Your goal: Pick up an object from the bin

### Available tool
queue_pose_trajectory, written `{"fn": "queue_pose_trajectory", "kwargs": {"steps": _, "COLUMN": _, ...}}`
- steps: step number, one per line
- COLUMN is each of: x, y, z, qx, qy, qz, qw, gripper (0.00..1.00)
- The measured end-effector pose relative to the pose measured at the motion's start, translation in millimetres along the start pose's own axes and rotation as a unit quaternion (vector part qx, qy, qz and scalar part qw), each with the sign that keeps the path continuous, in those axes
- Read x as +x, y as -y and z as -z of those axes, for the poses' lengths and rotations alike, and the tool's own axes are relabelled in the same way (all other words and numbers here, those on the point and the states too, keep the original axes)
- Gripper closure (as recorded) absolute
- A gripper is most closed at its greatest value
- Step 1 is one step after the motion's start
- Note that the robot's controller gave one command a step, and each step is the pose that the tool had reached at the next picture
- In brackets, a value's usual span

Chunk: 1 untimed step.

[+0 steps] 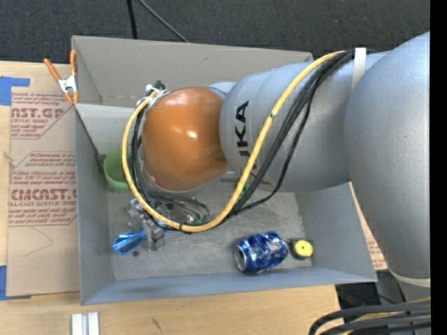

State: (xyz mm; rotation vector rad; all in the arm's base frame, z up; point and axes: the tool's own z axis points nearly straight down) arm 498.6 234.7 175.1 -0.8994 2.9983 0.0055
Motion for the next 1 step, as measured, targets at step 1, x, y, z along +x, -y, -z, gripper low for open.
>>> {"fn": "queue_pose_trajectory", "kwargs": {"steps": 1, "x": 2.9, "y": -8.3, "z": 142.5, "qx": 0.001, "qy": 0.0003, "qz": -0.017, "qw": 0.9999, "gripper": 1.0}}
